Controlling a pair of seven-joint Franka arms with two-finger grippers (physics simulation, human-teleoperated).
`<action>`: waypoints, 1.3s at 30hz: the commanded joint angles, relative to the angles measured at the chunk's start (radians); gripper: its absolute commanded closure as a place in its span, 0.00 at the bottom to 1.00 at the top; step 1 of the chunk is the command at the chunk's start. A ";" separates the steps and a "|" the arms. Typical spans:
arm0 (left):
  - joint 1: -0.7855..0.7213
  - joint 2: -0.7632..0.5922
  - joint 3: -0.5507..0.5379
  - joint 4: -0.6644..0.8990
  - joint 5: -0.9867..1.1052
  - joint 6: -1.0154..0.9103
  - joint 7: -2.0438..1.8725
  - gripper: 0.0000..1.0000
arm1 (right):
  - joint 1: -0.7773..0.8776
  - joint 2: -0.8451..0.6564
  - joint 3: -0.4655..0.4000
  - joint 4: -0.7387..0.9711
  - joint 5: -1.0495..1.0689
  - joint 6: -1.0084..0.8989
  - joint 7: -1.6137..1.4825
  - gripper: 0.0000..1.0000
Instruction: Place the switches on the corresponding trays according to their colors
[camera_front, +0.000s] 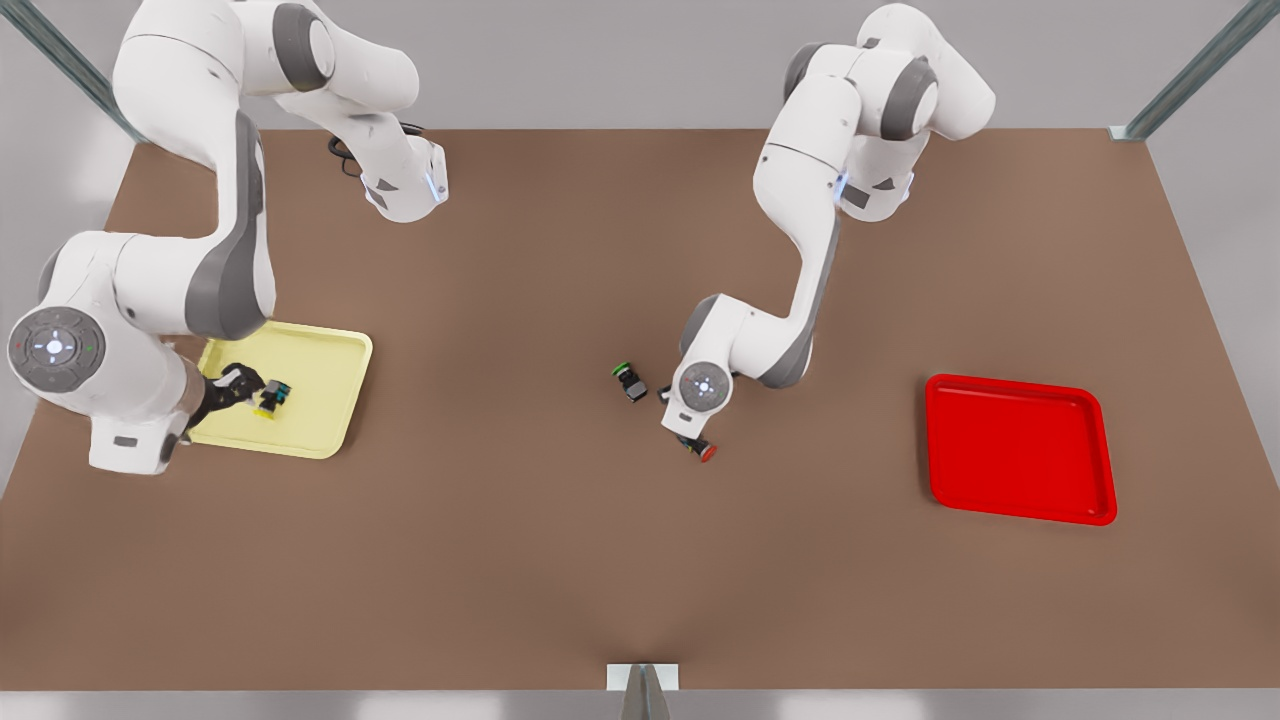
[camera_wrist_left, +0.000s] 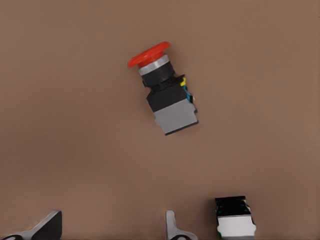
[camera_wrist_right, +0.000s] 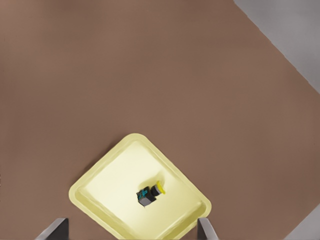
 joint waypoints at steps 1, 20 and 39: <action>-0.003 0.007 0.000 0.000 -0.069 0.007 -0.001 0.00 | -0.003 -0.026 0.041 0.004 0.000 0.002 0.063 0.00; -0.259 0.126 0.437 -0.029 -0.052 0.051 0.009 0.00 | -0.035 -0.199 0.139 -0.274 0.019 0.188 0.375 0.00; -0.237 0.172 0.434 -0.014 -0.213 0.135 -0.018 0.00 | -0.007 -0.207 0.209 -0.274 0.007 0.157 0.369 0.00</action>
